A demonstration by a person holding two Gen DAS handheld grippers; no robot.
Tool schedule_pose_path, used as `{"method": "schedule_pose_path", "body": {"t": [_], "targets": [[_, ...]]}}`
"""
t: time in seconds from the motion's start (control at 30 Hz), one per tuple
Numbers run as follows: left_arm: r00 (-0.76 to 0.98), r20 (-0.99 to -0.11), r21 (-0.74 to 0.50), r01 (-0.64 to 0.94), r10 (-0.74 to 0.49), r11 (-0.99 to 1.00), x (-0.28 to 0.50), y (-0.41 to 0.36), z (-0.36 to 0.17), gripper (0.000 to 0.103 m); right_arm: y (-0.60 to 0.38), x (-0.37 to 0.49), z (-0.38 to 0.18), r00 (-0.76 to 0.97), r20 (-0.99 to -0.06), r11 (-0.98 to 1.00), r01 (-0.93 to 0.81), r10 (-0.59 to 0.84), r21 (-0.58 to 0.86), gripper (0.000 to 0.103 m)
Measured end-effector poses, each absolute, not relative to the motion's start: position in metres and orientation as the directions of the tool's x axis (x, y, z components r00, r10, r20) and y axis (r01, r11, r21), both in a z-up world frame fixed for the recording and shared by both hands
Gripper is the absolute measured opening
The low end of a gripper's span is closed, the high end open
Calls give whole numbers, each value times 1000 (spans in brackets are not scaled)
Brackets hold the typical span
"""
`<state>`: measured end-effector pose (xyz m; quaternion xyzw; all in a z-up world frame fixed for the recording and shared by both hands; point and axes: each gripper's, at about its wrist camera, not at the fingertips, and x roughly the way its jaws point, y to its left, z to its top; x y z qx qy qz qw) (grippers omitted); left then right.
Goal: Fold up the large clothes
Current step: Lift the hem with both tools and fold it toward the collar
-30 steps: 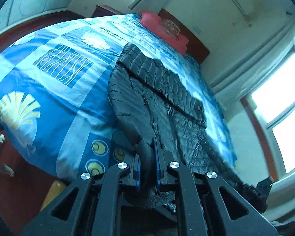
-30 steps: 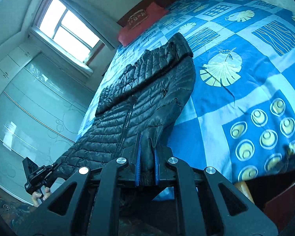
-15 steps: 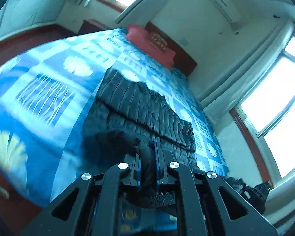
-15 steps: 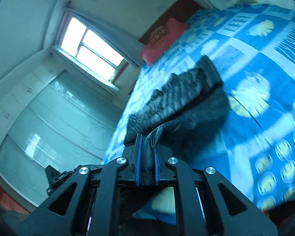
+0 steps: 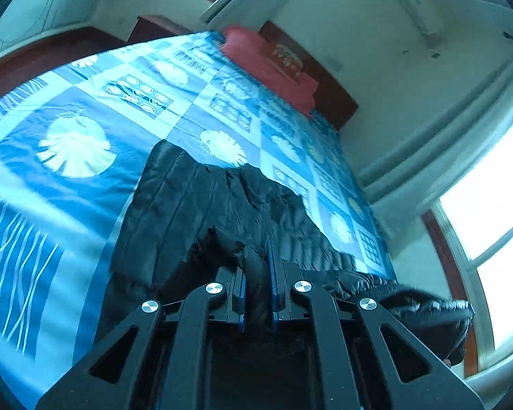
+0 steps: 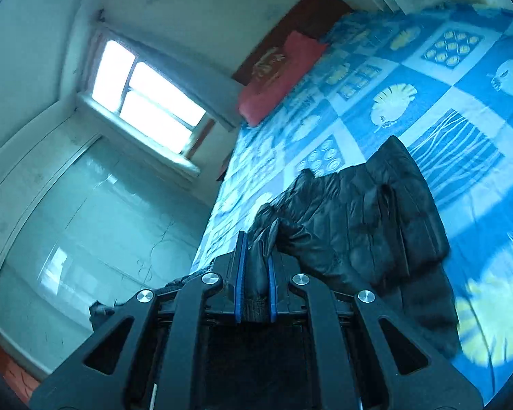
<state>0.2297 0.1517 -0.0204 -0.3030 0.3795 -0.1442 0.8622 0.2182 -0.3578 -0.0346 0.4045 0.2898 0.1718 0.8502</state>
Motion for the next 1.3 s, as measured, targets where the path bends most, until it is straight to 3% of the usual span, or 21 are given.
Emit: {"method": "schedule_pose_path", "body": {"t": [0.23, 0.47, 0.7, 0.8, 0.87, 0.9, 0.93, 0.97, 1.1, 1.3], "targets": [[626, -652, -591, -64, -429, 804, 333, 146, -66, 10, -362, 333, -86, 742, -464, 622, 81, 484, 779, 11], [573, -727, -537, -131, -379, 833, 391, 142, -119, 10, -368, 388, -146, 697, -578, 658, 201, 425, 726, 10], [582, -717, -526, -90, -383, 846, 397, 135, -126, 13, -372, 390, -170, 694, -584, 654, 215, 420, 726, 10], [585, -685, -596, -107, -434, 796, 397, 143, -123, 19, -376, 386, -164, 709, -545, 616, 197, 448, 762, 24], [597, -643, -668, -129, -480, 733, 392, 154, -118, 29, -379, 379, -156, 733, -513, 596, 183, 447, 782, 48], [608, -621, -695, -137, -494, 705, 391, 156, -115, 39, -381, 375, -150, 748, -500, 595, 175, 438, 784, 62], [622, -598, -721, -144, -505, 678, 389, 160, -110, 50, -382, 371, -143, 756, -493, 602, 167, 430, 781, 63], [638, -575, -745, -151, -512, 650, 386, 164, -105, 54, -382, 369, -138, 759, -491, 608, 161, 428, 778, 63], [688, -554, -733, -137, -468, 666, 375, 166, -75, 57, -372, 358, -116, 765, -523, 690, 145, 377, 709, 62], [664, -686, -456, -75, -297, 887, 381, 122, -72, 57, -322, 380, -104, 721, -637, 872, 93, 273, 480, 62]]}}
